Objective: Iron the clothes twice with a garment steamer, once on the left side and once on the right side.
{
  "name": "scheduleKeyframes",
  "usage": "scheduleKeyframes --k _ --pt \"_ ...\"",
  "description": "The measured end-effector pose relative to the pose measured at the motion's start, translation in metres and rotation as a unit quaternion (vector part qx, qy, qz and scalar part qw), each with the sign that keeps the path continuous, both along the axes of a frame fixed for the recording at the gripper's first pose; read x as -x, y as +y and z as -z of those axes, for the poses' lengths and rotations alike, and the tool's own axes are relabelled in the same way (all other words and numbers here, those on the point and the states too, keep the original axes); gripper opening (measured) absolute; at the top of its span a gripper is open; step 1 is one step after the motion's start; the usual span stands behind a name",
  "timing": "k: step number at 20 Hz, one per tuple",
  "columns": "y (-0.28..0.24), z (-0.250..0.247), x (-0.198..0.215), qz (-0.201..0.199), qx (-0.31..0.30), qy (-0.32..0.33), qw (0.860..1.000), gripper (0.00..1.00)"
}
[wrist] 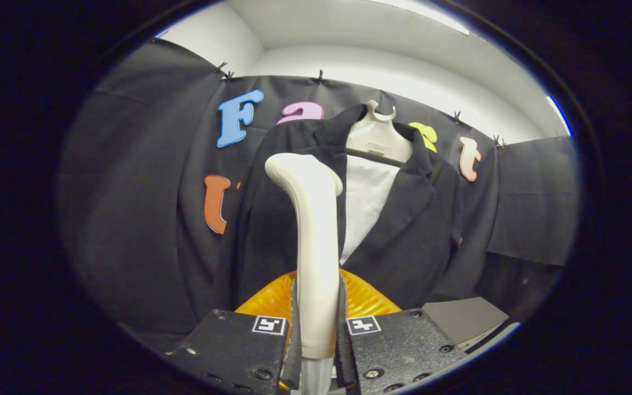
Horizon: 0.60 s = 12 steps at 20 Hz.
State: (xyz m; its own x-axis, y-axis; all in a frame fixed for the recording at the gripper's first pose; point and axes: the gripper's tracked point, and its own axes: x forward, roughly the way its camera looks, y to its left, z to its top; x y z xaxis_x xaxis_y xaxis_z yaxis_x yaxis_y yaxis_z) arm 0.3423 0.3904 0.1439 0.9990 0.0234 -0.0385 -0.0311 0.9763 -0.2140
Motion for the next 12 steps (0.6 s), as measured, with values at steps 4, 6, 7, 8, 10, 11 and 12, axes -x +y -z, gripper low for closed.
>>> scheduleKeyframes --k 4,6,7,8,10,11,12 --pt "-0.002 0.020 0.006 -0.004 0.008 0.012 1.000 0.27" --pt "-0.005 0.032 0.009 -0.004 0.010 0.022 1.000 0.27" --pt "-0.007 0.038 0.011 -0.004 0.012 0.026 1.000 0.27" --pt "-0.008 0.044 0.012 -0.003 0.013 0.030 0.999 0.27" --pt "-0.011 0.055 0.015 -0.001 0.017 0.037 0.999 0.27" --pt "-0.014 0.061 0.016 0.000 0.017 0.041 0.999 0.27" --pt "-0.015 0.067 0.018 0.001 0.017 0.046 0.999 0.27"
